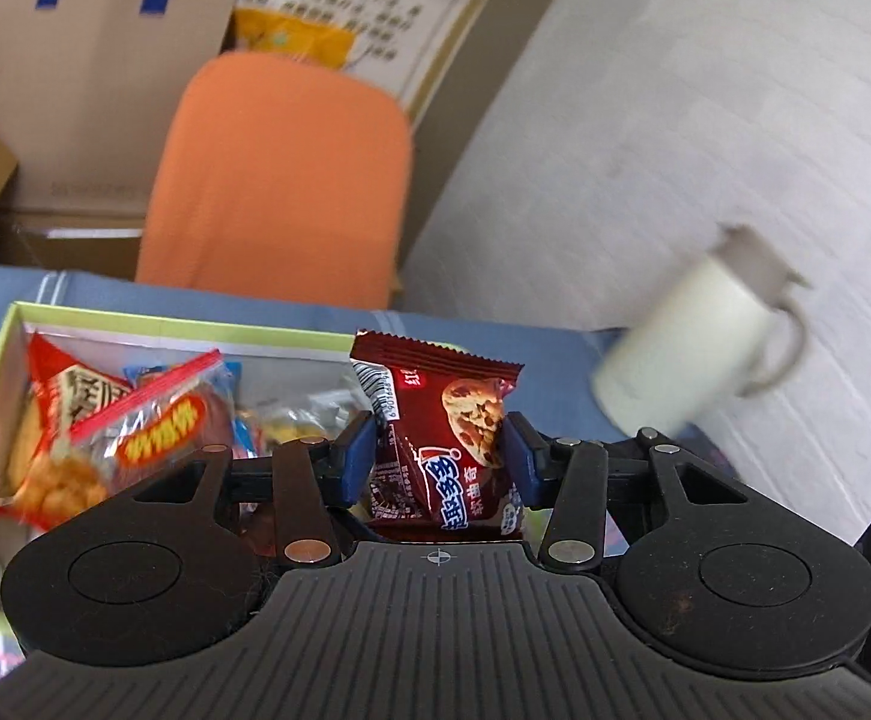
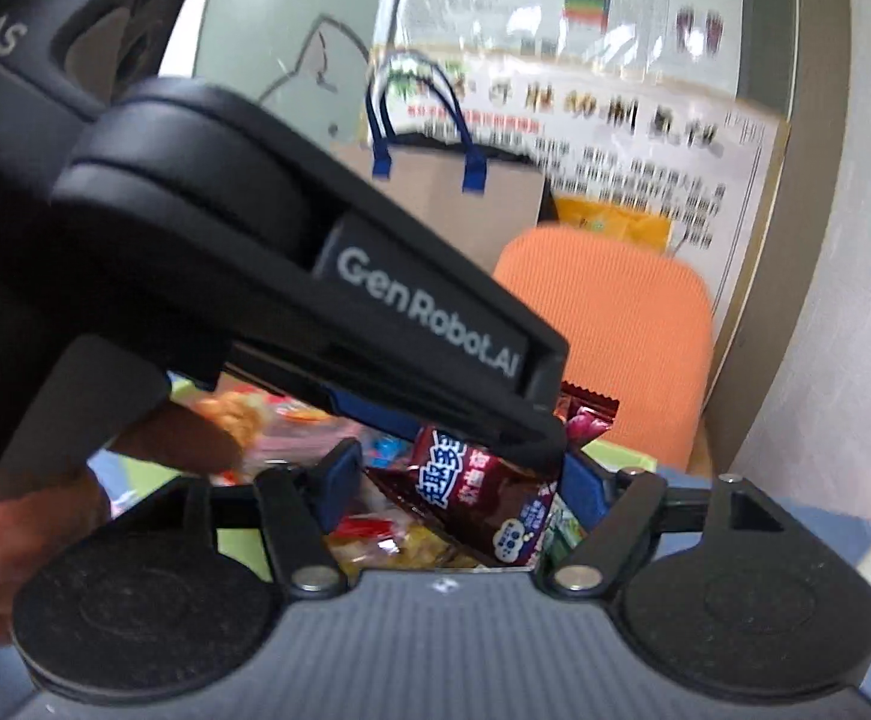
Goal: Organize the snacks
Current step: 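Carry the cookie packet into the green box and release it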
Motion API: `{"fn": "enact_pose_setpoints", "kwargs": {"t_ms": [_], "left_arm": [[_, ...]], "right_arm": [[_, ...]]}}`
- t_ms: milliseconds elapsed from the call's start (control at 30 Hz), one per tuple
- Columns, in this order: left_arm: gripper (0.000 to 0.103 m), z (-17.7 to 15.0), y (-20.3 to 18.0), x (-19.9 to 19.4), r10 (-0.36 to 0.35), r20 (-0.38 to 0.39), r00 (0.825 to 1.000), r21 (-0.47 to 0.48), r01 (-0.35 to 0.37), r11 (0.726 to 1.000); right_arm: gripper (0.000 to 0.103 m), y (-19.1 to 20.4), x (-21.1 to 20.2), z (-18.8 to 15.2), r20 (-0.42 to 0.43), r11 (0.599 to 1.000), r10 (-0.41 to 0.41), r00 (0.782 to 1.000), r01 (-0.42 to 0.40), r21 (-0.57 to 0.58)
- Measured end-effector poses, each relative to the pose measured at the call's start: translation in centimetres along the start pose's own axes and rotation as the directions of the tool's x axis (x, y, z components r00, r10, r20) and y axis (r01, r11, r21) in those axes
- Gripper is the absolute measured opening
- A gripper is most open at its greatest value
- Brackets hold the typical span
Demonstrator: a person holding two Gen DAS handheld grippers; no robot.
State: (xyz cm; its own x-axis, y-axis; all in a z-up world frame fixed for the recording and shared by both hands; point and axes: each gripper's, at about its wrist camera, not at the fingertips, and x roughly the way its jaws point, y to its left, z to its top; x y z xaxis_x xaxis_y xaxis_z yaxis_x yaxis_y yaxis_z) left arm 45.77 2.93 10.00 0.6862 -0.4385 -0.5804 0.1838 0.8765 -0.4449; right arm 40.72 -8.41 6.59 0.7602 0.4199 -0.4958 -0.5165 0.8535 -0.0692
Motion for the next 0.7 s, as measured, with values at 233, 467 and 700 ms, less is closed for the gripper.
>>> {"fn": "enact_pose_setpoints", "kwargs": {"t_ms": [233, 467, 700], "left_arm": [[0.053, -0.6, 1.8, 2.8, 0.048, -0.003, 0.999, 0.009, -0.048, 0.999], [0.076, -3.5, -0.8, -6.5, -0.020, 0.170, 0.985, 0.088, 0.005, 0.996], [0.070, -10.9, -1.9, -4.3, -0.133, -0.033, 0.991, 0.059, 0.135, 0.989]], "right_arm": [[0.085, -1.5, 0.6, -1.2, -0.008, 0.996, 0.062, 0.998, -0.062, 0.063], [0.094, -2.2, -10.3, -5.2, 0.094, 0.998, -0.029, 0.995, 0.023, 0.063], [0.094, -4.1, -10.1, -13.2, -0.126, 0.982, -0.047, 0.991, 0.069, 0.175]]}}
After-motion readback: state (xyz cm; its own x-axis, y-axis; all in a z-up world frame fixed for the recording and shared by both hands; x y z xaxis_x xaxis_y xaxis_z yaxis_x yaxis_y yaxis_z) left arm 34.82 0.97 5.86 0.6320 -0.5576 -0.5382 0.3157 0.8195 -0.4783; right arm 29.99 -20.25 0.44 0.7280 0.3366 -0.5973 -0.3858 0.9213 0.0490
